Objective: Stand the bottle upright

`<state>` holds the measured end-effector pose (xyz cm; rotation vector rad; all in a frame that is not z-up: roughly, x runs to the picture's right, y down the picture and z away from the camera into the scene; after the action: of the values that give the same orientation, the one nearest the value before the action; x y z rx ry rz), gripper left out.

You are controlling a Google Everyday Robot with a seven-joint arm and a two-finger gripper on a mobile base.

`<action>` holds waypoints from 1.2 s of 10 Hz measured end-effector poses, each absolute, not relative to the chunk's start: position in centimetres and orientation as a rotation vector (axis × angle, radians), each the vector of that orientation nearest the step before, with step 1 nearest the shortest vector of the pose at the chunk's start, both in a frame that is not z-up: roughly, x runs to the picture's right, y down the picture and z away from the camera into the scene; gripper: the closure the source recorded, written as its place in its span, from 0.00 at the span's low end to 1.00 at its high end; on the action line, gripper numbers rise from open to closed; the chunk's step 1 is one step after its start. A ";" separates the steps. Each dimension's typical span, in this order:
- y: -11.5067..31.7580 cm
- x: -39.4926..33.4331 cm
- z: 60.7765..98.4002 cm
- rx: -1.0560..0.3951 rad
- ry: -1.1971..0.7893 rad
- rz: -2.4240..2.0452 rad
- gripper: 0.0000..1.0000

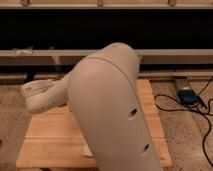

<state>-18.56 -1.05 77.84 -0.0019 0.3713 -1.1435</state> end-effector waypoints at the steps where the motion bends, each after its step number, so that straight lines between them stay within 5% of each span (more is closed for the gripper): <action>1: -0.9 -18.9 77.6 0.013 0.383 -1.152 0.59; 5: 0.1 -20.2 77.0 0.056 0.415 -1.190 0.22; 12: 1.7 -21.0 78.5 -0.002 0.355 -1.245 0.20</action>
<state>-21.00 1.69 78.48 -0.0018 0.3554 -1.2445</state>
